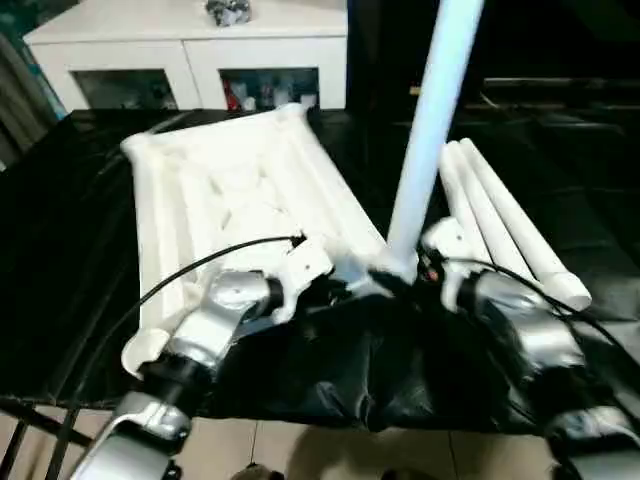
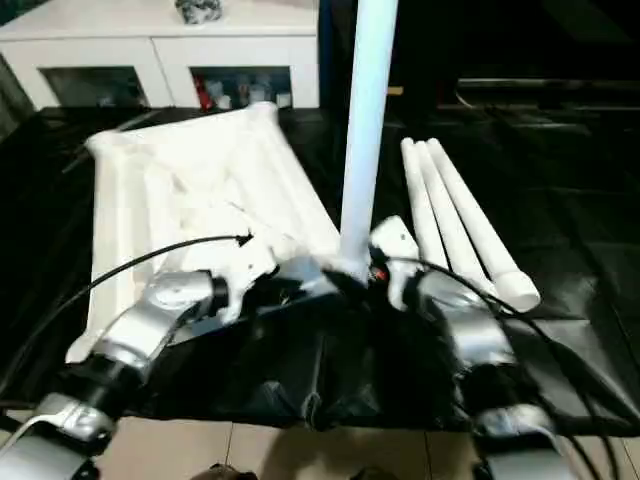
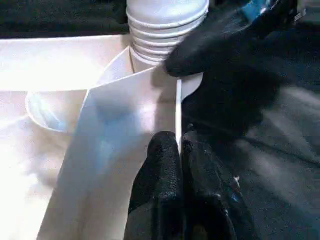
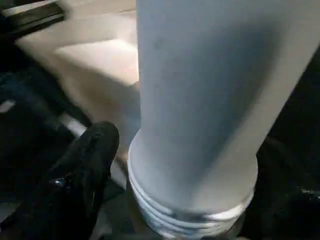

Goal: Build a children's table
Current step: Rotate leg to tighten

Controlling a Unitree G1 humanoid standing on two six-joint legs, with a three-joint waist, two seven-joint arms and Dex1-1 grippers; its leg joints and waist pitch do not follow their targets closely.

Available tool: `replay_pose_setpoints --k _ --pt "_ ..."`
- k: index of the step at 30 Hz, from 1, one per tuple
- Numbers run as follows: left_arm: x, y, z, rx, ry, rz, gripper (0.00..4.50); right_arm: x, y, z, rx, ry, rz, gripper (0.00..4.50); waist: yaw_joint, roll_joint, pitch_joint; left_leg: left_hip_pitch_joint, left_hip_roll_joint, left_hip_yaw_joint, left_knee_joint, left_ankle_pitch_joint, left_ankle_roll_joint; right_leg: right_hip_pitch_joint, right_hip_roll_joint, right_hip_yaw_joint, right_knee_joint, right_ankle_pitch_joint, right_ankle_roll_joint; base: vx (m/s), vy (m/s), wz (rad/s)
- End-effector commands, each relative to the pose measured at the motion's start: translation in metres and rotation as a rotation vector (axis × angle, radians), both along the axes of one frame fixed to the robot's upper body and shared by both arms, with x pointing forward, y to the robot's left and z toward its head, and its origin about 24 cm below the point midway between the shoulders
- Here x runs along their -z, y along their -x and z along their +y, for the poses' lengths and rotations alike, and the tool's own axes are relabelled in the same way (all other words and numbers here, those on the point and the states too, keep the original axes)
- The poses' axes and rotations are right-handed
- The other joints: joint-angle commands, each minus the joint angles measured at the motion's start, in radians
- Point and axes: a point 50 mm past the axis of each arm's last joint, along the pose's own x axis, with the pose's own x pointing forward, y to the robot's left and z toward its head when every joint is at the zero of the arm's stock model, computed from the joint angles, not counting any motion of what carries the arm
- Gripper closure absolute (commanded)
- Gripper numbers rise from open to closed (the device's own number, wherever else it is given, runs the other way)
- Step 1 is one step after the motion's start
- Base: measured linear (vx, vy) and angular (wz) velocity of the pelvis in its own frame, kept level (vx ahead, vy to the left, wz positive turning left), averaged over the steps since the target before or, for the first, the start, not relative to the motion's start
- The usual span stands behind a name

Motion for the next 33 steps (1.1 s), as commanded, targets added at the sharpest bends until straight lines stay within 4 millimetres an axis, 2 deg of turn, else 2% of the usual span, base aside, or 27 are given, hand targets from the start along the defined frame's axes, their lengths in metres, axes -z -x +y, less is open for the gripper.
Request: replay_pose_setpoints --k 1,4,9,16,24,26,27,30,31,32,33 --pt "-0.016 0.003 -0.014 0.089 0.088 -0.06 4.5 -0.003 0.008 0.019 -0.153 -0.028 0.013 0.62 0.003 -0.016 -0.069 0.014 0.057 -0.024 -0.07 -0.203 0.107 0.053 -0.056 0.039 -0.074 -0.294 -0.221 0.0 0.0 0.0" --pt "-0.017 0.007 -0.003 0.142 0.078 -0.036 4.5 -0.007 0.02 0.012 -0.271 -0.002 0.038 0.62 0.007 -0.018 -0.069 0.012 0.058 -0.025 -0.07 -0.194 0.103 0.053 -0.056 0.04 -0.072 -0.286 -0.224 0.0 0.0 0.0" --pt "-0.017 0.01 0.005 0.176 0.067 -0.023 4.5 -0.008 0.029 0.008 -0.353 0.021 0.077 0.62 0.011 -0.018 -0.068 0.015 0.058 -0.025 -0.071 -0.206 0.095 0.052 -0.056 0.04 -0.072 -0.301 -0.225 0.0 0.0 0.0" --pt "-0.016 0.011 0.011 0.204 0.047 -0.009 4.5 -0.005 0.038 0.008 -0.429 0.056 0.132 1.3 0.013 -0.017 -0.069 0.014 0.058 -0.025 -0.07 -0.197 0.089 0.052 -0.057 0.041 -0.072 -0.299 -0.22 0.0 0.0 0.0" --pt "-0.015 0.009 0.012 0.181 0.044 -0.008 4.5 -0.003 0.04 0.011 -0.414 0.034 0.142 1.72 0.013 -0.015 -0.069 0.016 0.058 -0.025 -0.071 -0.205 0.082 0.051 -0.057 0.041 -0.073 -0.304 -0.221 0.0 0.0 0.0" --pt "-0.015 0.007 0.01 0.152 0.045 -0.012 4.5 -0.002 0.038 0.013 -0.38 0.016 0.144 1.76 0.013 -0.015 -0.069 0.014 0.057 -0.026 -0.071 -0.2 0.081 0.052 -0.056 0.041 -0.072 -0.298 -0.221 0.0 0.0 0.0" --pt "-0.014 -0.001 0.007 0.063 0.046 -0.031 4.5 0.0 0.032 0.018 -0.303 -0.023 0.129 1.76 0.012 -0.015 -0.069 0.014 0.057 -0.026 -0.071 -0.201 0.08 0.052 -0.056 0.041 -0.072 -0.298 -0.221 0.0 0.0 0.0" --pt "-0.015 -0.007 0.004 -0.006 0.05 -0.04 4.5 0.003 0.025 0.021 -0.213 -0.036 0.13 1.77 0.004 -0.018 -0.067 0.015 0.052 -0.028 -0.072 -0.224 0.057 0.053 -0.058 0.039 -0.079 -0.358 -0.207 0.0 0.0 0.0" --pt "-0.016 -0.012 0.001 -0.059 0.054 -0.059 4.5 0.006 0.018 0.025 -0.136 -0.03 0.109 1.77 0.002 -0.015 -0.065 0.016 0.052 -0.029 -0.073 -0.236 0.051 0.05 -0.059 0.039 -0.083 -0.382 -0.199 0.0 0.0 0.0" --pt "-0.018 -0.019 -0.006 -0.139 0.065 -0.08 4.5 0.012 0.005 0.032 0.002 -0.023 0.092 1.77 -0.007 -0.021 -0.064 0.016 0.049 -0.029 -0.073 -0.249 0.037 0.049 -0.057 0.037 -0.084 -0.408 -0.19 0.0 0.0 0.0" --pt "-0.02 -0.022 -0.009 -0.172 0.069 -0.089 4.5 0.013 0.0 0.035 0.061 -0.019 0.083 1.77 -0.015 -0.019 -0.063 0.015 0.047 -0.03 -0.074 -0.253 0.029 0.047 -0.056 0.036 -0.084 -0.419 -0.19 0.0 0.0 0.0"
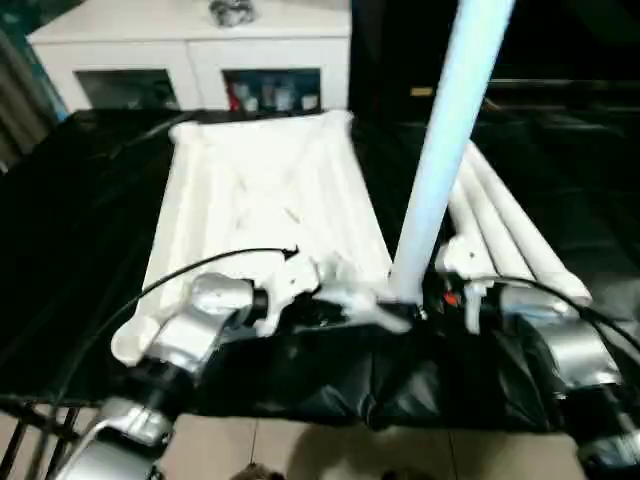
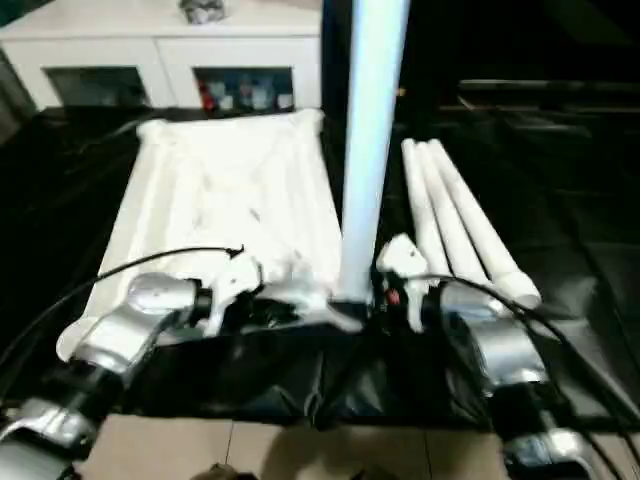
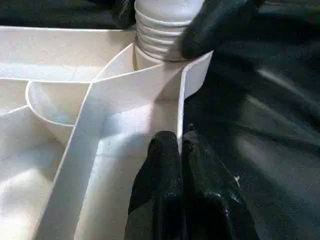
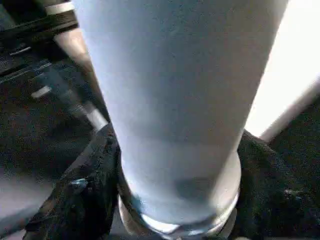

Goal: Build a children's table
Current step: Rotate leg to tighten

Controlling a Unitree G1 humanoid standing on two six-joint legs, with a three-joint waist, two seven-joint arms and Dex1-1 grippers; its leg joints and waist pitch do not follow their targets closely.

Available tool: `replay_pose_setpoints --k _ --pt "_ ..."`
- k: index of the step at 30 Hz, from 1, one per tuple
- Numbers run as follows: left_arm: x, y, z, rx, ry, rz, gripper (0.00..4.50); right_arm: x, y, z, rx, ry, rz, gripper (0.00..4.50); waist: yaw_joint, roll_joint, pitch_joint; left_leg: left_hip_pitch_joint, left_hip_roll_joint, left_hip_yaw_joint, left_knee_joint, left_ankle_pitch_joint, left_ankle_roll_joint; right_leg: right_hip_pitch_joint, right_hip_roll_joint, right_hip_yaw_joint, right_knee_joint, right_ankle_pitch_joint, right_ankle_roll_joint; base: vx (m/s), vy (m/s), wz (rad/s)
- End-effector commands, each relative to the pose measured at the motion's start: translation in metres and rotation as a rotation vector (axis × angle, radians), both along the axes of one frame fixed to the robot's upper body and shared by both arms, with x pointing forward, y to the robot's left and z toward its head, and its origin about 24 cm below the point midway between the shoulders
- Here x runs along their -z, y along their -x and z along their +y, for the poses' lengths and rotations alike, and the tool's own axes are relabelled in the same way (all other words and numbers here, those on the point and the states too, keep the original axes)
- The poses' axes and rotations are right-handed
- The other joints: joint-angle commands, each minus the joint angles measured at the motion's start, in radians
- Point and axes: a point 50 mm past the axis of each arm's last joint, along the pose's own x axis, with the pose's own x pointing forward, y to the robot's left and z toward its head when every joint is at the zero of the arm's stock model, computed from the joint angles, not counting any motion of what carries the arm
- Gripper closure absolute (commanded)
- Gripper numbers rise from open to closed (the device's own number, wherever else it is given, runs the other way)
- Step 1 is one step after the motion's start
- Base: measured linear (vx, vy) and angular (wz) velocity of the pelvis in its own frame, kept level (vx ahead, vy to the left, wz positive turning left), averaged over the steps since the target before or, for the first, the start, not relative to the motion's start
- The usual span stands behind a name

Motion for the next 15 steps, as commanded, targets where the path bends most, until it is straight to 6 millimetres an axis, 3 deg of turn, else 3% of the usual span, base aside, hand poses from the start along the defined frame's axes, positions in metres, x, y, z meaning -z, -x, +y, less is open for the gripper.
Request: replay_pose_setpoints --k 1,4,5,6,7,8,10,12,15 --pt "-0.023 -0.021 -0.018 -0.199 0.083 -0.113 4.5 0.016 -0.005 0.036 0.058 -0.007 0.025 1.77 -0.006 -0.017 -0.065 0.011 0.046 -0.033 -0.076 -0.259 0.015 0.048 -0.059 0.034 -0.087 -0.437 -0.188 0.0 0.0 0.0" --pt "-0.025 -0.023 -0.026 -0.239 0.098 -0.115 4.5 0.018 -0.011 0.043 0.125 -0.027 0.039 1.78 -0.01 -0.019 -0.065 0.015 0.043 -0.031 -0.072 -0.262 0.031 0.046 -0.058 0.034 -0.097 -0.455 -0.172 0.0 0.0 0.0" --pt "-0.026 -0.023 -0.036 -0.279 0.104 -0.129 4.5 0.02 -0.018 0.051 0.234 -0.035 0.06 1.78 -0.01 -0.021 -0.067 0.015 0.044 -0.029 -0.071 -0.254 0.044 0.044 -0.057 0.035 -0.097 -0.439 -0.176 0.0 0.0 0.0" --pt "-0.026 -0.023 -0.036 -0.279 0.104 -0.129 4.5 0.02 -0.018 0.051 0.234 -0.035 0.06 1.78 -0.013 -0.018 -0.066 0.011 0.045 -0.03 -0.073 -0.244 0.045 0.045 -0.057 0.036 -0.093 -0.422 -0.182 0.0 0.0 0.0" --pt "-0.027 -0.023 -0.047 -0.3 0.101 -0.151 4.5 0.022 -0.023 0.058 0.321 -0.026 0.067 1.78 -0.013 -0.017 -0.07 0.006 0.045 -0.033 -0.074 -0.221 0.048 0.053 -0.056 0.032 -0.088 -0.39 -0.184 0.0 0.0 0.0" --pt "-0.026 -0.021 -0.051 -0.296 0.098 -0.159 4.5 0.023 -0.025 0.061 0.339 -0.026 0.066 1.78 -0.016 -0.017 -0.069 0.01 0.046 -0.03 -0.072 -0.217 0.05 0.045 -0.055 0.035 -0.087 -0.363 -0.196 0.0 0.0 0.0" --pt "-0.024 -0.018 -0.056 -0.283 0.098 -0.16 4.5 0.022 -0.026 0.066 0.35 -0.056 0.068 1.78 -0.016 -0.016 -0.072 0.01 0.045 -0.029 -0.071 -0.21 0.062 0.05 -0.055 0.034 -0.084 -0.33 -0.208 0.0 0.0 0.0" --pt "-0.022 -0.017 -0.058 -0.273 0.101 -0.156 4.5 0.02 -0.027 0.071 0.343 -0.102 0.085 1.22 -0.015 -0.014 -0.075 0.008 0.045 -0.027 -0.069 -0.2 0.077 0.052 -0.057 0.035 -0.079 -0.292 -0.22 0.0 0.0 0.0" --pt "-0.021 -0.016 -0.058 -0.275 0.109 -0.146 4.5 0.019 -0.027 0.075 0.322 -0.138 0.099 1.05 -0.014 -0.012 -0.075 0.006 0.045 -0.028 -0.068 -0.186 0.093 0.054 -0.057 0.034 -0.078 -0.277 -0.225 0.0 0.0 0.0"
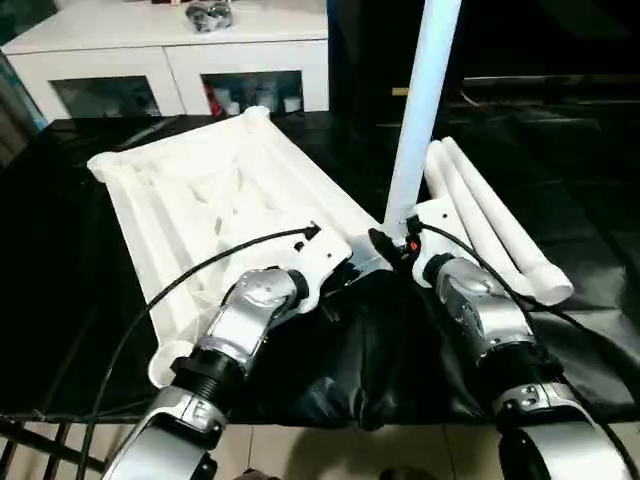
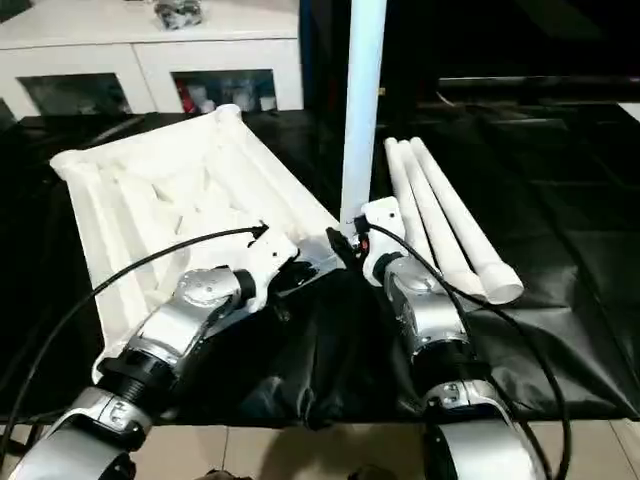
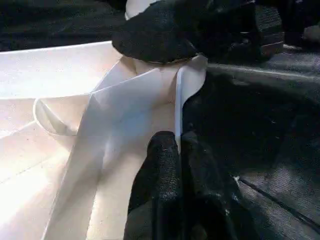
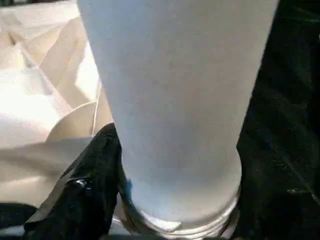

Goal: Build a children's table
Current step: Rotate leg to tighten

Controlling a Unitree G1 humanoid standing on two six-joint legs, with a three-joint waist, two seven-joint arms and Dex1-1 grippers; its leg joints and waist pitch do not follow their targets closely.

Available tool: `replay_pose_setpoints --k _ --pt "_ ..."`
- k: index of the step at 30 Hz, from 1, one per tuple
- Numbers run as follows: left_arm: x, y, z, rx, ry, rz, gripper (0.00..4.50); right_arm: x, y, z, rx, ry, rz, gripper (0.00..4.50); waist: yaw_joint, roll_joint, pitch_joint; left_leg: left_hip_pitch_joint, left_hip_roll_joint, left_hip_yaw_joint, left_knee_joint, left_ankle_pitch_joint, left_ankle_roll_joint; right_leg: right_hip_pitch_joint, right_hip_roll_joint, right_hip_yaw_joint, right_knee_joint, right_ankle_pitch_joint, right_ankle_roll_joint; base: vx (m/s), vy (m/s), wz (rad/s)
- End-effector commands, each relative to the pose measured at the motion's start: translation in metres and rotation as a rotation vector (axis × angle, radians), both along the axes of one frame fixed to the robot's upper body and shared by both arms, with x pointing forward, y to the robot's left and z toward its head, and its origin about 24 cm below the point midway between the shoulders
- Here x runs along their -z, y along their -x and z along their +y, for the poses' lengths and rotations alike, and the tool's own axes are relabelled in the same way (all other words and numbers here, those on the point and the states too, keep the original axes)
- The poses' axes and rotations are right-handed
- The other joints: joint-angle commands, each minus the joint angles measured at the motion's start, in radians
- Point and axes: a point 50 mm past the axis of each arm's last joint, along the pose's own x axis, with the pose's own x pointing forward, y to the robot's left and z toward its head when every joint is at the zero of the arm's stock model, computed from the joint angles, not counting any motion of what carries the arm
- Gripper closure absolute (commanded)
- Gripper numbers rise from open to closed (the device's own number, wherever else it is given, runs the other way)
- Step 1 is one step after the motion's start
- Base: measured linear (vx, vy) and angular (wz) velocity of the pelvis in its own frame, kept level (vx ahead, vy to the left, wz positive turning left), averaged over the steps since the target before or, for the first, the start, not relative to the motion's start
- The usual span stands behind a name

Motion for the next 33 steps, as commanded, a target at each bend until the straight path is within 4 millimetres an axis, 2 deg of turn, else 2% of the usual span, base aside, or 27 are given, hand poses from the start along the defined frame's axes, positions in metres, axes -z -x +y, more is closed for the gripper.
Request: replay_pose_setpoints --k 1,2,3,5,9,12,14,16,23,25,29,31,33 --pt "-0.02 -0.002 -0.022 0.021 0.113 -0.074 4.5 0.012 0.013 0.046 -0.197 -0.08 0.078 0.91 0.006 -0.018 -0.07 0.006 0.046 -0.028 -0.069 -0.184 0.096 0.055 -0.056 0.034 -0.076 -0.274 -0.22 0.0 0.0 0.0" --pt "-0.02 -0.002 -0.022 0.022 0.113 -0.074 4.5 0.012 0.013 0.046 -0.204 -0.073 0.07 0.91 0.006 -0.019 -0.069 0.007 0.045 -0.026 -0.069 -0.194 0.097 0.054 -0.055 0.033 -0.078 -0.286 -0.219 0.0 0.0 0.0" --pt "-0.02 -0.002 -0.02 0.028 0.111 -0.076 4.5 0.01 0.013 0.046 -0.217 -0.049 0.044 0.72 0.006 -0.02 -0.069 0.007 0.045 -0.026 -0.068 -0.198 0.096 0.054 -0.056 0.033 -0.078 -0.294 -0.217 0.0 0.0 0.0" --pt "-0.02 -0.002 -0.016 0.051 0.113 -0.072 4.5 0.008 0.014 0.044 -0.253 -0.021 0.006 0.72 0.005 -0.02 -0.067 0.008 0.045 -0.026 -0.07 -0.215 0.087 0.052 -0.056 0.033 -0.083 -0.334 -0.207 0.0 0.0 0.0" --pt "-0.021 0.0 -0.007 0.106 0.116 -0.059 4.5 0.005 0.021 0.037 -0.364 0.001 -0.038 0.72 0.005 -0.02 -0.067 0.008 0.046 -0.027 -0.071 -0.219 0.089 0.052 -0.056 0.034 -0.081 -0.33 -0.206 0.0 0.0 0.0" --pt "-0.021 0.004 0.006 0.191 0.112 -0.039 4.5 0.002 0.034 0.028 -0.55 0.026 -0.064 0.72 0.013 -0.023 -0.067 0.007 0.047 -0.027 -0.071 -0.216 0.105 0.055 -0.056 0.035 -0.082 -0.328 -0.2 0.0 0.0 0.0" --pt "-0.021 0.005 0.008 0.212 0.112 -0.033 4.5 0.002 0.038 0.025 -0.592 0.037 -0.066 0.72 0.013 -0.021 -0.066 0.004 0.048 -0.027 -0.072 -0.209 0.111 0.054 -0.057 0.035 -0.08 -0.326 -0.202 0.0 0.0 0.0" --pt "-0.02 0.009 0.014 0.274 0.105 -0.018 4.5 0.003 0.046 0.018 -0.677 0.054 -0.058 0.72 0.016 -0.021 -0.067 0.009 0.05 -0.026 -0.071 -0.216 0.106 0.052 -0.055 0.035 -0.081 -0.337 -0.203 0.0 0.0 0.0" --pt "-0.022 0.02 0.032 0.44 0.088 0.033 4.5 -0.001 0.07 -0.003 -0.931 0.064 0.01 0.72 0.034 -0.019 -0.067 0.011 0.058 -0.025 -0.073 -0.203 0.11 0.052 -0.055 0.038 -0.072 -0.296 -0.222 0.0 0.0 0.0" --pt "-0.022 0.022 0.034 0.467 0.083 0.044 4.5 -0.002 0.074 -0.007 -0.973 0.074 0.029 0.72 0.042 -0.018 -0.067 0.015 0.06 -0.023 -0.073 -0.21 0.107 0.048 -0.055 0.04 -0.071 -0.293 -0.229 0.0 0.0 0.0" --pt "-0.02 0.025 0.04 0.497 0.066 0.058 4.5 -0.002 0.078 -0.014 -1.019 0.095 0.059 0.72 0.05 -0.02 -0.065 0.013 0.059 -0.024 -0.074 -0.208 0.097 0.049 -0.057 0.042 -0.071 -0.3 -0.225 0.0 0.0 0.0" --pt "-0.02 0.025 0.041 0.501 0.062 0.062 4.5 -0.003 0.078 -0.015 -1.028 0.097 0.067 1.01 0.051 -0.02 -0.065 0.014 0.058 -0.024 -0.074 -0.212 0.091 0.049 -0.057 0.042 -0.073 -0.309 -0.221 0.0 0.0 0.0" --pt "-0.02 0.026 0.043 0.504 0.061 0.065 4.5 -0.004 0.079 -0.015 -1.038 0.097 0.071 1.06 0.051 -0.021 -0.065 0.013 0.058 -0.024 -0.074 -0.211 0.088 0.049 -0.058 0.042 -0.074 -0.318 -0.217 0.0 0.0 0.0"
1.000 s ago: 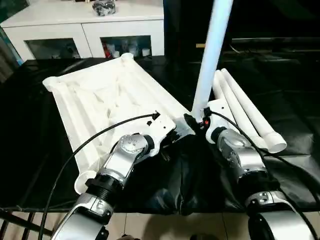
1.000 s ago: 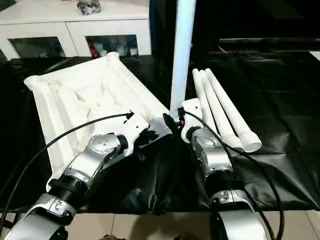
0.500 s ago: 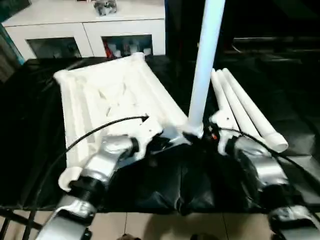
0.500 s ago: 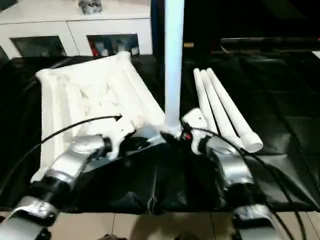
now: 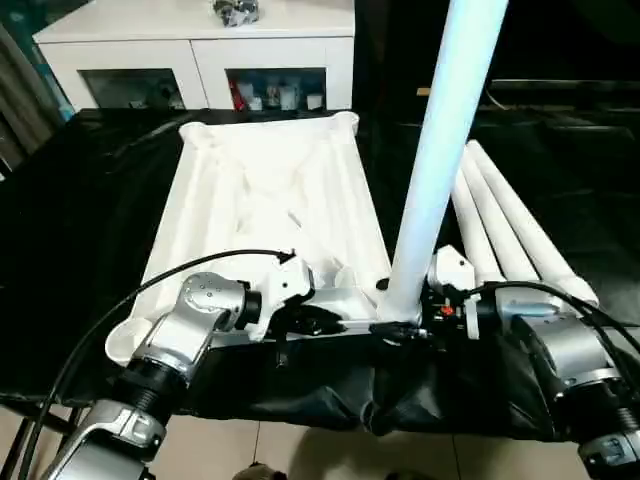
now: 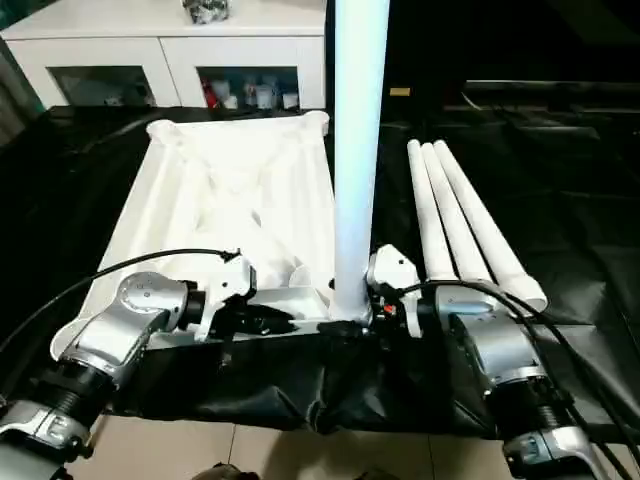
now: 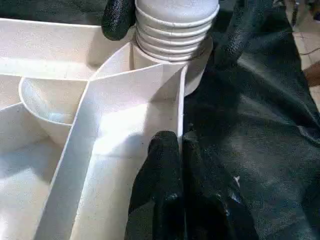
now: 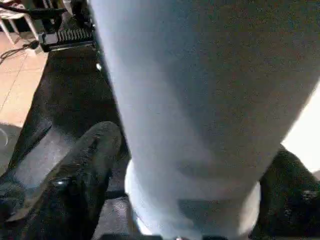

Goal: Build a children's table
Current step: Rotate leg to tighten

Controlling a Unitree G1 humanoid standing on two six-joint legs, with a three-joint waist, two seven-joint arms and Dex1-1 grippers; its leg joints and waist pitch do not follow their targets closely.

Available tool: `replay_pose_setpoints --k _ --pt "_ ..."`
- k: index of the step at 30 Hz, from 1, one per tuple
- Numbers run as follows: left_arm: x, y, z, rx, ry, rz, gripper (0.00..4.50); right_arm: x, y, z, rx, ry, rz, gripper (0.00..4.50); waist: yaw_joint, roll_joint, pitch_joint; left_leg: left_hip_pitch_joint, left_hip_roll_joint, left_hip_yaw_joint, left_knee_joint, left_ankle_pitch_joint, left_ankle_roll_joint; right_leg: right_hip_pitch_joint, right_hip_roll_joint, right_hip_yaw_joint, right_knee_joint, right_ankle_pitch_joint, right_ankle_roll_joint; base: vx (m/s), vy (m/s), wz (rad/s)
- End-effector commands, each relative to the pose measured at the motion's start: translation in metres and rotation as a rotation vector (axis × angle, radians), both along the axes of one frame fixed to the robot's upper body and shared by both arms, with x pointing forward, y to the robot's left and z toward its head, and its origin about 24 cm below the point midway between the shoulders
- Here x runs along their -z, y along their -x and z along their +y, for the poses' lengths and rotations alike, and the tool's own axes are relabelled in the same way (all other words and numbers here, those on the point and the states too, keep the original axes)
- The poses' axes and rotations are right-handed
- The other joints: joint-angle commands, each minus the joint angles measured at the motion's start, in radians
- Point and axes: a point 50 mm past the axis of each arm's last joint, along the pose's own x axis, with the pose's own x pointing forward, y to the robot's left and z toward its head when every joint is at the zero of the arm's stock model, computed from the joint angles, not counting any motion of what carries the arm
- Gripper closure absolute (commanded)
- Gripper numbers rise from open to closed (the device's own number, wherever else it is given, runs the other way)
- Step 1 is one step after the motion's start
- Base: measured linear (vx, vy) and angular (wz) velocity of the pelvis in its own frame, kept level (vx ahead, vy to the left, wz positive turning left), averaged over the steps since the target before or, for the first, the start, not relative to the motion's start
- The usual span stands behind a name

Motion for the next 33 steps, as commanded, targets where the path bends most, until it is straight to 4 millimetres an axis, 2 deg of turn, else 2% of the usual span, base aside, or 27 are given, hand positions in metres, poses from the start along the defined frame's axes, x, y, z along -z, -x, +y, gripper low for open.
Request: replay_pose_setpoints --k 1,8,12,13,14,15,16,17,18,19,21,22,24,26,27,30,33 --pt "-0.019 -0.006 -0.006 0.0 0.06 -0.081 4.5 0.007 0.015 0.019 -0.153 -0.012 0.066 1.19 -0.001 -0.02 -0.066 0.016 0.057 -0.025 -0.074 -0.213 0.086 0.05 -0.057 0.041 -0.074 -0.323 -0.216 0.0 0.0 0.0" --pt "-0.018 -0.006 -0.004 -0.006 0.056 -0.083 4.5 0.007 0.016 0.018 -0.169 -0.009 0.079 1.69 0.0 -0.021 -0.067 0.015 0.057 -0.026 -0.073 -0.2 0.087 0.051 -0.056 0.04 -0.072 -0.31 -0.215 0.0 0.0 0.0" --pt "-0.016 -0.012 -0.006 -0.071 0.037 -0.111 4.5 0.01 0.013 0.021 -0.11 -0.019 0.077 1.77 0.0 -0.021 -0.066 0.015 0.057 -0.026 -0.073 -0.198 0.089 0.051 -0.056 0.04 -0.073 -0.309 -0.216 0.0 0.0 0.0" --pt "-0.015 -0.023 -0.011 -0.201 0.032 -0.143 4.5 0.017 -0.005 0.025 0.111 -0.017 0.033 1.78 -0.005 -0.02 -0.064 0.015 0.055 -0.025 -0.074 -0.213 0.078 0.047 -0.057 0.041 -0.077 -0.337 -0.212 0.0 0.0 0.0" --pt "-0.015 -0.023 -0.011 -0.201 0.032 -0.143 4.5 0.017 -0.005 0.025 0.111 -0.017 0.033 1.78 -0.009 -0.019 -0.06 0.016 0.052 -0.025 -0.074 -0.232 0.068 0.044 -0.056 0.039 -0.081 -0.368 -0.209 0.0 0.0 0.0" --pt "-0.015 -0.028 -0.014 -0.258 0.035 -0.154 4.5 0.02 -0.014 0.027 0.212 -0.017 0.015 1.78 -0.016 -0.022 -0.061 0.019 0.048 -0.029 -0.076 -0.258 0.042 0.046 -0.057 0.035 -0.087 -0.433 -0.188 0.0 0.0 0.0" --pt "-0.017 -0.036 -0.023 -0.36 0.052 -0.167 4.5 0.026 -0.029 0.031 0.422 -0.023 0.015 1.78 -0.02 -0.026 -0.062 0.019 0.049 -0.031 -0.077 -0.256 0.03 0.047 -0.058 0.036 -0.086 -0.443 -0.181 0.0 0.0 0.0" --pt "-0.017 -0.039 -0.026 -0.391 0.055 -0.171 4.5 0.028 -0.033 0.032 0.481 -0.024 0.019 1.78 -0.033 -0.023 -0.059 0.018 0.046 -0.033 -0.079 -0.269 0.01 0.044 -0.057 0.034 -0.088 -0.463 -0.178 -0.057 0.005 -0.06" --pt "-0.019 -0.043 -0.031 -0.442 0.063 -0.177 4.5 0.031 -0.038 0.036 0.567 -0.031 0.027 1.78 -0.037 -0.024 -0.059 0.018 0.045 -0.035 -0.079 -0.28 0.007 0.047 -0.057 0.031 -0.091 -0.481 -0.169 0.0 0.0 0.0" --pt "-0.02 -0.045 -0.034 -0.47 0.067 -0.18 4.5 0.032 -0.04 0.039 0.612 -0.036 0.032 1.78 -0.043 -0.023 -0.06 0.018 0.045 -0.036 -0.078 -0.291 0.007 0.046 -0.058 0.031 -0.094 -0.492 -0.16 0.0 0.0 0.0" --pt "-0.023 -0.05 -0.043 -0.549 0.081 -0.188 4.5 0.035 -0.047 0.046 0.734 -0.034 0.035 1.78 -0.046 -0.02 -0.057 0.026 0.042 -0.032 -0.075 -0.315 0.015 0.036 -0.056 0.032 -0.104 -0.511 -0.152 0.0 0.0 0.0" --pt "-0.023 -0.05 -0.047 -0.558 0.083 -0.193 4.5 0.036 -0.049 0.051 0.774 -0.034 0.035 1.78 -0.049 -0.022 -0.061 0.023 0.04 -0.034 -0.075 -0.309 0.018 0.041 -0.058 0.03 -0.104 -0.517 -0.147 0.0 0.0 0.0" --pt "-0.023 -0.049 -0.053 -0.562 0.085 -0.202 4.5 0.037 -0.05 0.057 0.805 -0.041 0.04 1.78 -0.05 -0.02 -0.062 0.017 0.042 -0.034 -0.077 -0.287 0.027 0.043 -0.057 0.031 -0.102 -0.481 -0.151 0.0 0.0 0.0" --pt "-0.022 -0.045 -0.066 -0.539 0.085 -0.221 4.5 0.035 -0.052 0.072 0.822 -0.082 0.041 1.22 -0.05 -0.026 -0.066 0.015 0.043 -0.032 -0.075 -0.273 0.044 0.045 -0.057 0.033 -0.096 -0.427 -0.169 0.0 0.0 0.0" --pt "-0.022 -0.045 -0.067 -0.539 0.085 -0.221 4.5 0.035 -0.052 0.072 0.822 -0.084 0.041 1.08 -0.05 -0.023 -0.066 0.014 0.044 -0.032 -0.075 -0.268 0.047 0.045 -0.058 0.034 -0.093 -0.415 -0.175 0.0 0.0 0.0" --pt "-0.022 -0.041 -0.074 -0.513 0.099 -0.222 4.5 0.034 -0.053 0.079 0.82 -0.122 0.054 0.87 -0.051 -0.021 -0.066 0.009 0.045 -0.032 -0.076 -0.254 0.063 0.051 -0.057 0.033 -0.087 -0.36 -0.195 0.0 0.0 0.0" --pt "-0.021 -0.036 -0.075 -0.454 0.103 -0.236 4.5 0.03 -0.054 0.078 0.798 -0.137 0.03 0.64 -0.051 -0.019 -0.069 0.011 0.045 -0.03 -0.073 -0.24 0.074 0.052 -0.057 0.034 -0.083 -0.319 -0.212 0.0 0.0 0.0"
